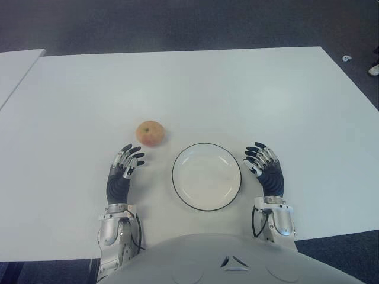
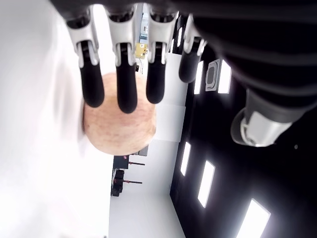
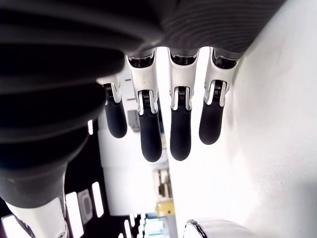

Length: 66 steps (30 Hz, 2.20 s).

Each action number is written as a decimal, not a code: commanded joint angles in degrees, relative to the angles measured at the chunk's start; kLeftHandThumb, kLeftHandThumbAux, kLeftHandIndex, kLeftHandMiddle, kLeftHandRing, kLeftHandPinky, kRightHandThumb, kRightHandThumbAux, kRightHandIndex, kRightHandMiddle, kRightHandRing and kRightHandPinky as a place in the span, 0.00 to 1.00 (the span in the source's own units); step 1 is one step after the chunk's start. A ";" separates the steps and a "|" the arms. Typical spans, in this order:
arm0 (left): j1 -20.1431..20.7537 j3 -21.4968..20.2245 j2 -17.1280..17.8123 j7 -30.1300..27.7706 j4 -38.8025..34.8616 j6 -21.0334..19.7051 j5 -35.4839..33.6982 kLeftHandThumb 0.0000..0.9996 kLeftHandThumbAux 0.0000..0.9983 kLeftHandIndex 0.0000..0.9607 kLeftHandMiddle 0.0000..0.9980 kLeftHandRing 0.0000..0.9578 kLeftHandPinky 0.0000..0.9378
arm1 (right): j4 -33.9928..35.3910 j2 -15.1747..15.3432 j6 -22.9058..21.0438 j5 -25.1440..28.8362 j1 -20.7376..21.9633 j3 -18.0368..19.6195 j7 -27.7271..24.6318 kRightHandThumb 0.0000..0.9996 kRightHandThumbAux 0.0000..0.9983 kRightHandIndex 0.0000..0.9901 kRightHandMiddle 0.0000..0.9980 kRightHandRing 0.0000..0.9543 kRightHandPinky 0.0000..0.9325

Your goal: Put the apples into the plate.

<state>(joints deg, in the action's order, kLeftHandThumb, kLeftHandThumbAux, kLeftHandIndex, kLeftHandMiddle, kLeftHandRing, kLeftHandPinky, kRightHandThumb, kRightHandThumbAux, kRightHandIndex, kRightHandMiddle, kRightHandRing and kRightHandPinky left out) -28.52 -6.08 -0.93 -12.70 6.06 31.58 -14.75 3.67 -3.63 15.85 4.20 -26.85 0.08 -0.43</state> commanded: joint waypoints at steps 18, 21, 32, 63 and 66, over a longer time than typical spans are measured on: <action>-0.28 0.44 -1.14 -2.33 1.08 1.27 -1.73 0.45 0.53 0.22 0.27 0.34 0.39 | -4.92 -0.23 -2.87 0.60 -0.68 1.01 0.00 0.50 0.75 0.25 0.37 0.37 0.37; -0.22 0.38 -1.17 -2.61 0.73 1.39 -1.94 0.47 0.53 0.23 0.27 0.34 0.39 | -5.13 -0.12 -2.96 0.41 -0.57 1.19 0.10 0.50 0.75 0.25 0.37 0.36 0.36; 0.00 0.04 -0.73 -1.64 -4.17 -0.88 -2.04 0.48 0.52 0.24 0.27 0.33 0.38 | -6.56 0.09 -3.71 0.78 0.10 2.19 0.30 0.51 0.76 0.25 0.37 0.37 0.39; 9.45 -7.83 15.89 35.97 -4.41 11.63 63.98 0.42 0.41 0.15 0.18 0.19 0.19 | -14.75 0.57 1.16 1.87 3.31 4.73 -1.63 0.46 0.74 0.23 0.37 0.38 0.40; 9.95 -6.96 17.81 39.21 -4.40 9.87 67.87 0.40 0.40 0.15 0.17 0.17 0.17 | -15.05 0.49 1.20 1.73 3.47 4.89 -1.45 0.46 0.74 0.23 0.37 0.38 0.41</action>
<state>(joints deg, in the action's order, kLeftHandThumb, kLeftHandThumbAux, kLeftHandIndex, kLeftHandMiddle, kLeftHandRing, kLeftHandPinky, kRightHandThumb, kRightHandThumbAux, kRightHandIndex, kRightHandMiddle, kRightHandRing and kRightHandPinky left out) -20.30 -14.08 12.28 19.25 -0.51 43.85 41.66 -4.43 -2.93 22.14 4.77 -21.22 3.72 -2.52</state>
